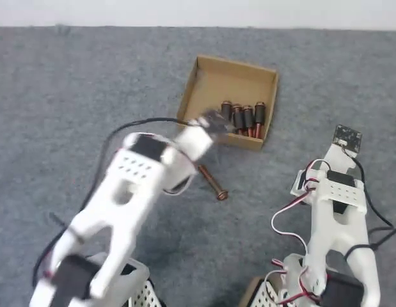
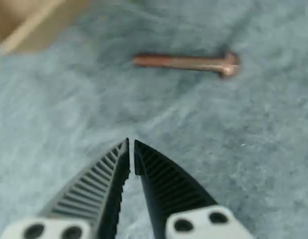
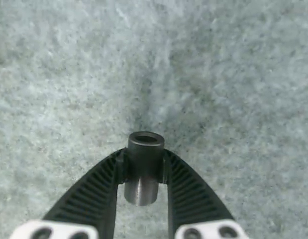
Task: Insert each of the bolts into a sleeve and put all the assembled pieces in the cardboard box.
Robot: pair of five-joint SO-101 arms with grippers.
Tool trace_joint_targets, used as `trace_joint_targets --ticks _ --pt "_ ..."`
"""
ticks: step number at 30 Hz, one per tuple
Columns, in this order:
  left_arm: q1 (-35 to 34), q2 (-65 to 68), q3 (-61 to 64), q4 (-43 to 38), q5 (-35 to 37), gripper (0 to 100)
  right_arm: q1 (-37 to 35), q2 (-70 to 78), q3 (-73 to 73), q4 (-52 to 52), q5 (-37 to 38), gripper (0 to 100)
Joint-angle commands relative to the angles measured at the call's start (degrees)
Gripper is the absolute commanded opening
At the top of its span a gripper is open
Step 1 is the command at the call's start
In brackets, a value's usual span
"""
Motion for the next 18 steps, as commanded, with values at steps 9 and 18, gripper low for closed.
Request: trace_joint_targets --ticks 9,18 --pt "7.21 11.43 -5.67 -6.42 -21.63 11 5.41 -2.59 -0.79 -2.86 0.79 0.7" --pt "7.47 20.31 -11.38 -8.35 -28.57 11 7.16 -2.51 -0.79 -3.38 0.88 0.7"
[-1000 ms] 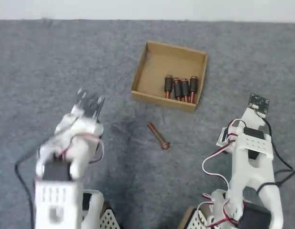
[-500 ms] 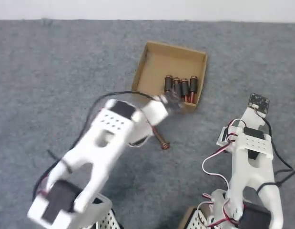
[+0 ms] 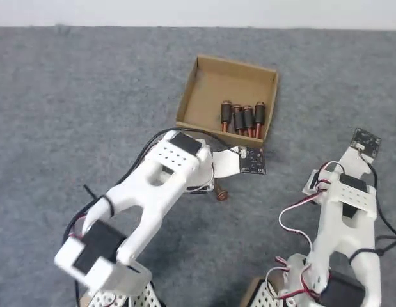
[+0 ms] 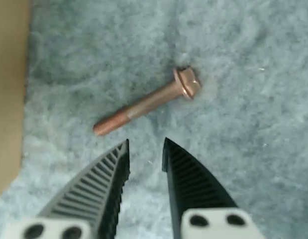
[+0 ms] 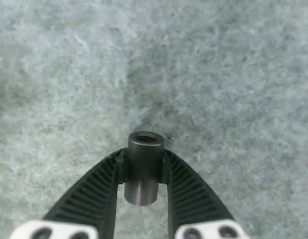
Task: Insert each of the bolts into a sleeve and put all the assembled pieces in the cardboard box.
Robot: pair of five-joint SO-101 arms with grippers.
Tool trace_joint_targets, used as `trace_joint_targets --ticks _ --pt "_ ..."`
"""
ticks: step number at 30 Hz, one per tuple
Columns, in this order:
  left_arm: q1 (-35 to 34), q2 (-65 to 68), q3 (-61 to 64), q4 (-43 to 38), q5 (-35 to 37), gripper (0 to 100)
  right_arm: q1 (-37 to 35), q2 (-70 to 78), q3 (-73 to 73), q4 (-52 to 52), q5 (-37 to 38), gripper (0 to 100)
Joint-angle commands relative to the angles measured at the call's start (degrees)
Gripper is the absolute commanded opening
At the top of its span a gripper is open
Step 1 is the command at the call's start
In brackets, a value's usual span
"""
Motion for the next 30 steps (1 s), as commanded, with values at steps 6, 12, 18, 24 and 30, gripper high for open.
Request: trace_joint_targets --ticks 6,12,18,24,30 --pt "1.76 7.65 -10.33 -0.88 -1.85 12 0.66 -2.51 -0.79 -1.01 0.97 0.7" --pt "2.81 13.19 -14.11 -1.23 -3.60 15 0.57 -2.51 -0.79 -1.10 5.45 0.7" --pt "2.64 18.73 -19.65 0.88 -4.22 15 0.57 -2.51 -0.79 -1.19 5.71 0.7" --pt "4.57 18.46 -19.30 2.02 -4.13 15 0.57 -2.51 -0.70 -2.24 5.71 0.7" --pt "7.03 18.55 -17.98 2.11 -3.60 8 0.57 -2.51 -0.70 -2.24 5.71 0.7"
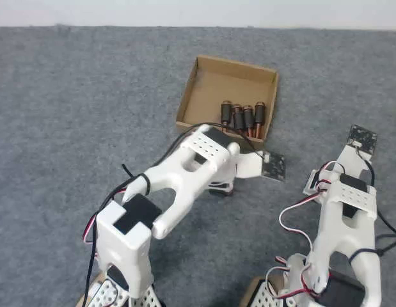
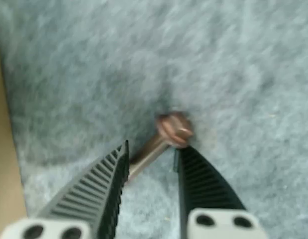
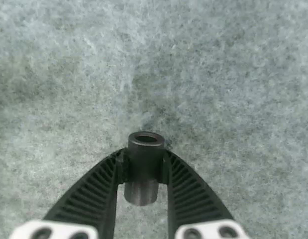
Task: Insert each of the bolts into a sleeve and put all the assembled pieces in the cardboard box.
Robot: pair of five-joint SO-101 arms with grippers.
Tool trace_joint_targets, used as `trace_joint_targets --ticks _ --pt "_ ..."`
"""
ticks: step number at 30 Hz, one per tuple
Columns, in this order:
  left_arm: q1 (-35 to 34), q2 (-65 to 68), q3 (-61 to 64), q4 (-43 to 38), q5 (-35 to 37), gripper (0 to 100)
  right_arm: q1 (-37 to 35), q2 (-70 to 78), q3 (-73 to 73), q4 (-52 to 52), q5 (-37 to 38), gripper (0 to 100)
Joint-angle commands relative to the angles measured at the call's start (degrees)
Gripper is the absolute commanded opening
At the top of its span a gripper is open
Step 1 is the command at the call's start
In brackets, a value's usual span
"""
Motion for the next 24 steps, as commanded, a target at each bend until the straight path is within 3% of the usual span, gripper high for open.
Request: trace_joint_targets --ticks 1,10,12,17,24 --pt "1.23 -0.97 -1.01 0.35 0.09 7 0.48 -2.51 -0.70 -0.84 0.70 0.7" --pt "2.46 1.41 -1.10 -0.53 0.26 1 0.48 -2.42 -0.44 -2.86 0.70 0.7" --pt "2.20 1.41 -1.27 -0.53 2.99 1 0.48 -1.63 -0.44 -3.47 0.70 0.7" --pt "0.00 1.32 -2.42 -0.70 16.26 1 0.48 2.24 -0.79 -6.11 0.70 0.7" --pt "-6.24 -4.48 -3.65 -0.97 40.70 1 0.40 2.77 -0.88 -6.37 0.70 0.7"
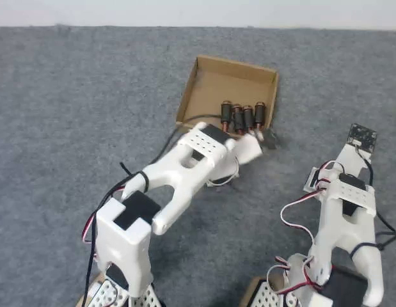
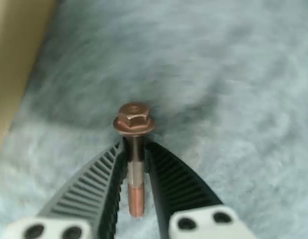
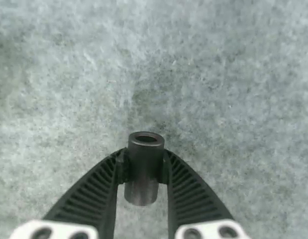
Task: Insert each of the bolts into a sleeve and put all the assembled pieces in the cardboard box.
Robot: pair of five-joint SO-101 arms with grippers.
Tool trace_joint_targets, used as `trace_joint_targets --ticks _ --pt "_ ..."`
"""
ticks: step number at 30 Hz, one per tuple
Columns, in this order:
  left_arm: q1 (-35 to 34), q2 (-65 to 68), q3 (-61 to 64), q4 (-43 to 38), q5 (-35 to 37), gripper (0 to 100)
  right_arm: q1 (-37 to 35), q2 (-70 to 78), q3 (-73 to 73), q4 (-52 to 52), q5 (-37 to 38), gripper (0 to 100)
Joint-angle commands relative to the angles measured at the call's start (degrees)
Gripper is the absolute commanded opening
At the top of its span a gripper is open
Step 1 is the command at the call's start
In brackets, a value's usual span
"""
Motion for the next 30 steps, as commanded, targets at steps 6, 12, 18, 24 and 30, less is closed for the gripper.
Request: trace_joint_targets --ticks 6,12,18,24,30 --pt "-11.52 -10.73 1.54 -0.35 30.42 1 0.40 -0.66 -0.88 -0.75 0.70 0.7" --pt "-24.79 -13.98 6.20 -5.01 41.23 1 0.40 -0.66 -0.88 -0.57 0.70 0.7" --pt "-33.58 -11.34 7.60 -9.67 44.31 2 0.40 -0.66 -0.88 -0.57 0.70 0.7" --pt "-34.02 -8.18 5.41 -8.18 44.31 12 0.40 -0.66 -0.79 -0.48 0.70 0.7" --pt "-34.20 -6.77 4.70 -9.05 44.40 12 0.40 -0.66 -0.62 -0.48 0.70 0.7"
